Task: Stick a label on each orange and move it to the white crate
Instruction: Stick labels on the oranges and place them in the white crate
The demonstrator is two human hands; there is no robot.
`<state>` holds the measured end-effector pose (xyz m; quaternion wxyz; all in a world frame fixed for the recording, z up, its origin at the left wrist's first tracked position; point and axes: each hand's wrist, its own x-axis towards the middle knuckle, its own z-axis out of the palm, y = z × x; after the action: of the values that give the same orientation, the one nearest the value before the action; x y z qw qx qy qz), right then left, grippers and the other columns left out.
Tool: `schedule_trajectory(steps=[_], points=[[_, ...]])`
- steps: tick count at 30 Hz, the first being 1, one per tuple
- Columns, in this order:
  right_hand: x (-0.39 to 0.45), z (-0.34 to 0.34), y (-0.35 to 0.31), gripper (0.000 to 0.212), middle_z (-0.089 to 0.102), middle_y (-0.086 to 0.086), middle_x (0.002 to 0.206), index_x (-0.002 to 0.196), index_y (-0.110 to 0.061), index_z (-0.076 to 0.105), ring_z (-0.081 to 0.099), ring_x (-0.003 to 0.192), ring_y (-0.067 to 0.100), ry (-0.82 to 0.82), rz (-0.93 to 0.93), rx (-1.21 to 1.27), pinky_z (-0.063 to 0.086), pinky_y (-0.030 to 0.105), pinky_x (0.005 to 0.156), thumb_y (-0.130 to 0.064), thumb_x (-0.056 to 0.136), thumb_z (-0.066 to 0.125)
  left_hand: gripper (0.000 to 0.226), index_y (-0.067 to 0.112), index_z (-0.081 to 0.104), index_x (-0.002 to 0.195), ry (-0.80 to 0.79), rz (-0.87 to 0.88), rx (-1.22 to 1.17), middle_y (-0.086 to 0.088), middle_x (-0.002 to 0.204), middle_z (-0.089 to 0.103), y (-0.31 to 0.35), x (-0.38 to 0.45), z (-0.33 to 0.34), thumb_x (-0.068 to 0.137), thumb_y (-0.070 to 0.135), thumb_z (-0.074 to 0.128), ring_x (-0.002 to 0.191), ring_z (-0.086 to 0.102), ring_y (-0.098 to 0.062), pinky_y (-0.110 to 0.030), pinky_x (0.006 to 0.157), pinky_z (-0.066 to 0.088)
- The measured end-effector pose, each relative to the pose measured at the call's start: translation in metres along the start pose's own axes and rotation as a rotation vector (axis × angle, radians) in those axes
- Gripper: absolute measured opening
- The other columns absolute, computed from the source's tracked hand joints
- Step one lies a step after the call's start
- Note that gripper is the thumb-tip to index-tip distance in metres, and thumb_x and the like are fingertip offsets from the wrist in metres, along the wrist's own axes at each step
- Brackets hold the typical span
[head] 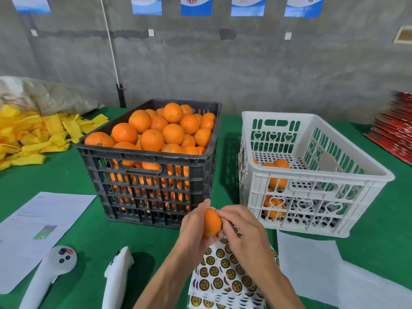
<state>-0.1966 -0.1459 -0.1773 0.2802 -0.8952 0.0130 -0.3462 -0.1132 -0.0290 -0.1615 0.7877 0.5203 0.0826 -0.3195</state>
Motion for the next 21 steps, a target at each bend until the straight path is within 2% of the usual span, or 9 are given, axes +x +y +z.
schedule_trajectory(steps=[2,4,5,7,9,11,14,18,21], points=[[0.001,-0.016,-0.006,0.030,0.058,-0.019,0.125,0.128,-0.025,0.069,0.056,0.119,0.005,-0.088,0.021,0.044,0.049,0.028,0.099,-0.016,0.101,0.059,0.056,-0.003,0.055,0.135,-0.045,-0.009,-0.021,-0.025,0.106,0.068,0.003,-0.009,0.007,0.100,0.040,0.067,0.077,0.071,-0.028,-0.038,0.068,0.060],[0.000,-0.029,-0.013,0.042,0.045,-0.030,0.141,0.144,-0.032,0.055,0.044,0.134,0.000,-0.190,0.016,0.068,0.039,0.020,0.110,-0.029,0.104,0.047,0.054,-0.003,0.057,0.135,-0.106,-0.011,-0.076,-0.031,0.113,0.070,0.009,-0.018,0.016,0.103,0.041,0.060,0.088,0.070,-0.030,-0.042,0.084,0.059],[0.000,-0.034,-0.017,0.049,0.035,-0.035,0.149,0.151,-0.035,0.045,0.036,0.141,-0.004,-0.218,0.021,0.064,0.033,0.017,0.115,-0.037,0.102,0.042,0.054,-0.003,0.058,0.135,-0.129,-0.013,-0.099,-0.029,0.111,0.071,0.014,-0.023,0.022,0.104,0.042,0.059,0.092,0.070,-0.029,-0.042,0.090,0.058],[0.004,-0.043,-0.024,0.060,0.021,-0.037,0.158,0.159,-0.037,0.028,0.022,0.146,-0.010,-0.203,0.044,-0.005,0.023,0.016,0.119,-0.047,0.101,0.037,0.056,0.000,0.058,0.135,-0.173,-0.034,-0.140,-0.024,0.122,0.071,0.028,-0.031,0.038,0.102,0.046,0.059,0.111,0.070,-0.029,-0.045,0.105,0.052],[0.017,-0.054,-0.028,0.055,0.026,-0.026,0.161,0.160,-0.031,0.027,0.024,0.147,-0.008,-0.079,0.013,-0.062,0.024,0.020,0.121,-0.041,0.107,0.042,0.061,0.000,0.054,0.140,-0.239,-0.069,-0.203,-0.024,0.131,0.067,0.044,-0.038,0.057,0.102,0.048,0.059,0.124,0.065,-0.034,-0.047,0.113,0.045],[0.032,-0.068,-0.029,0.053,0.035,-0.019,0.160,0.158,-0.028,0.034,0.030,0.147,-0.005,0.006,0.003,-0.016,0.027,0.023,0.121,-0.036,0.108,0.049,0.062,-0.001,0.050,0.144,-0.317,-0.058,-0.231,-0.025,0.134,0.065,0.058,-0.046,0.075,0.104,0.046,0.056,0.127,0.063,-0.035,-0.047,0.113,0.045],[0.048,-0.090,-0.027,0.049,0.049,-0.025,0.150,0.149,-0.036,0.049,0.041,0.139,-0.007,0.054,0.097,0.226,0.035,0.021,0.117,-0.040,0.101,0.060,0.058,0.002,0.048,0.147,-0.418,-0.056,-0.225,-0.024,0.137,0.064,0.069,-0.052,0.090,0.106,0.043,0.053,0.127,0.064,-0.035,-0.045,0.109,0.050],[0.057,-0.109,-0.024,0.042,0.065,-0.021,0.131,0.129,-0.043,0.067,0.057,0.127,0.001,0.034,0.206,0.517,0.047,0.029,0.110,-0.036,0.089,0.076,0.059,0.000,0.046,0.148,-0.498,-0.055,-0.198,-0.025,0.136,0.064,0.071,-0.052,0.098,0.107,0.042,0.052,0.123,0.067,-0.035,-0.043,0.104,0.053],[0.063,-0.121,-0.022,0.043,0.071,-0.012,0.124,0.124,-0.038,0.071,0.065,0.117,0.010,-0.022,0.260,0.631,0.052,0.036,0.105,-0.030,0.083,0.081,0.055,0.000,0.050,0.141,-0.483,-0.024,-0.186,-0.027,0.129,0.068,0.072,-0.050,0.104,0.104,0.039,0.060,0.105,0.071,-0.032,-0.040,0.087,0.062]])
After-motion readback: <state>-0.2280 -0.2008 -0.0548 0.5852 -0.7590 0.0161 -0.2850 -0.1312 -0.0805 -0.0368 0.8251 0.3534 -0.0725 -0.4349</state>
